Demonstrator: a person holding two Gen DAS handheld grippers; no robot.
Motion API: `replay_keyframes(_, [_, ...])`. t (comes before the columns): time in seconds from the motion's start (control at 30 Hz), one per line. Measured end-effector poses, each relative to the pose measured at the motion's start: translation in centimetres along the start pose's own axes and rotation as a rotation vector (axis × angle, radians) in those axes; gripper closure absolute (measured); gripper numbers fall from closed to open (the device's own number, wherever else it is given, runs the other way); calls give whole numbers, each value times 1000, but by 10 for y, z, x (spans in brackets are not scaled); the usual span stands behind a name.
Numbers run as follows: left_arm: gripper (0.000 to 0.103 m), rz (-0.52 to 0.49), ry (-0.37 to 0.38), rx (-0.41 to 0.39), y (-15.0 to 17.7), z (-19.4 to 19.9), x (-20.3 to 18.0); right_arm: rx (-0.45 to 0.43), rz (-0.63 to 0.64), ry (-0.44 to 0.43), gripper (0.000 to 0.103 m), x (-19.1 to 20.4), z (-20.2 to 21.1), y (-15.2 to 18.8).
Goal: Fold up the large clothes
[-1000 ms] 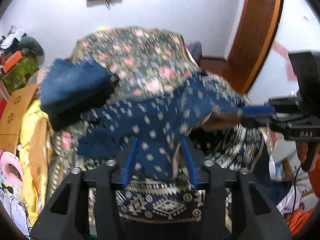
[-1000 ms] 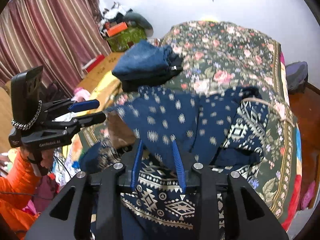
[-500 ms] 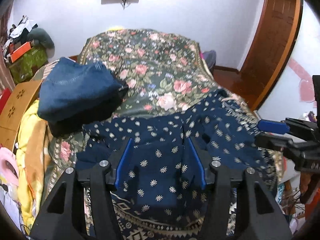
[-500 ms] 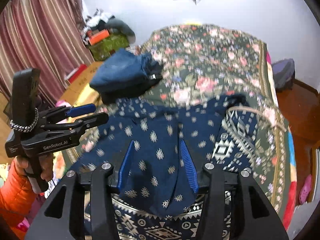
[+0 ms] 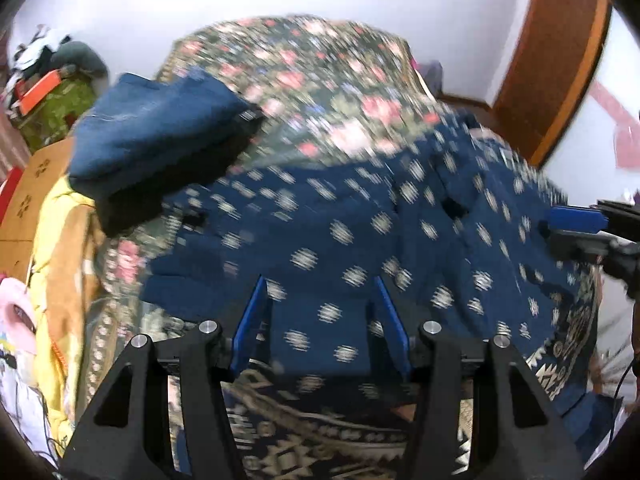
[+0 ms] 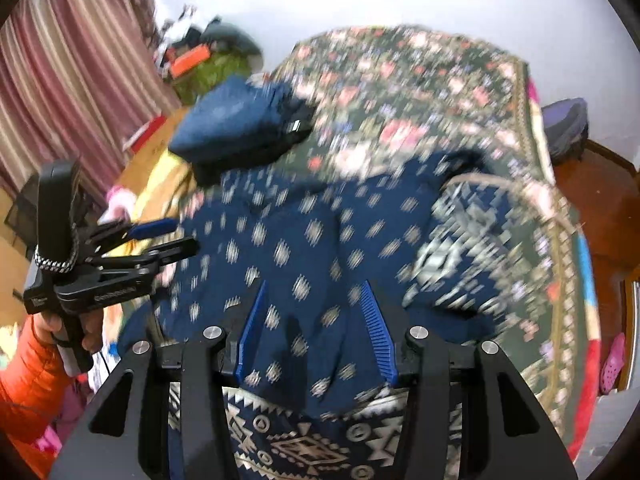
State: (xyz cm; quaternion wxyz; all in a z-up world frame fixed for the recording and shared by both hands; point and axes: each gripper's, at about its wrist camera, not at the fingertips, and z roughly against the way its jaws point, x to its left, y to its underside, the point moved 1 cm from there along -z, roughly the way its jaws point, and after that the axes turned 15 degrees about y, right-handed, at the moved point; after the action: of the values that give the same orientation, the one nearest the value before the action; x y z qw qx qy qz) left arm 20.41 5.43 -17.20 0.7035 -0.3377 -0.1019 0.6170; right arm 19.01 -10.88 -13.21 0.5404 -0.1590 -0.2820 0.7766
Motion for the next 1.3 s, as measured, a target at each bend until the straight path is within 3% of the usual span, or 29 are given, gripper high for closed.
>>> replay_keyframes(0.2, [40, 121, -88, -115, -12, 34, 53, -65, -133, 40, 59, -35, 14, -17])
replay_keyframes(0.43, [40, 343, -137, -96, 6, 24, 131, -10, -279, 92, 59, -80, -7, -14])
replay_keyframes(0.53, [40, 450, -85, -60, 21, 8, 156, 38, -339, 90, 59, -97, -19, -10])
replay_keyframes(0.67, [40, 565, 37, -21, 39, -21, 180, 121, -405, 53, 59, -112, -42, -3])
replay_keyframes(0.83, [40, 677, 149, -31, 47, -48, 204, 208, -440, -63, 58, -112, -67, 1])
replay_keyframes(0.9, [39, 719, 161, -21, 51, -62, 213, 206, -446, -91, 53, -110, -69, 1])
replay_keyframes(0.97, [37, 767, 218, -49, 54, -73, 218, 190, -430, -86, 50, -105, -71, -3])
replay_keyframes(1.07, [26, 757, 255, -65, 51, -82, 217, 162, -409, -85, 50, -97, -76, -9])
replay_keyframes(1.17, [19, 713, 259, -31, 39, -92, 211, 144, -422, -83, 50, -95, -82, -14])
replay_keyframes(1.23, [19, 677, 268, -13, 30, -97, 208, 138, -443, -88, 55, -96, -85, -17])
replay_keyframes(1.27, [26, 669, 277, -9, 26, -99, 206, 137, -450, -91, 59, -95, -86, -18])
replay_keyframes(1.3, [35, 665, 301, -12, 22, -99, 205, 141, -450, -99, 74, -94, -85, -19])
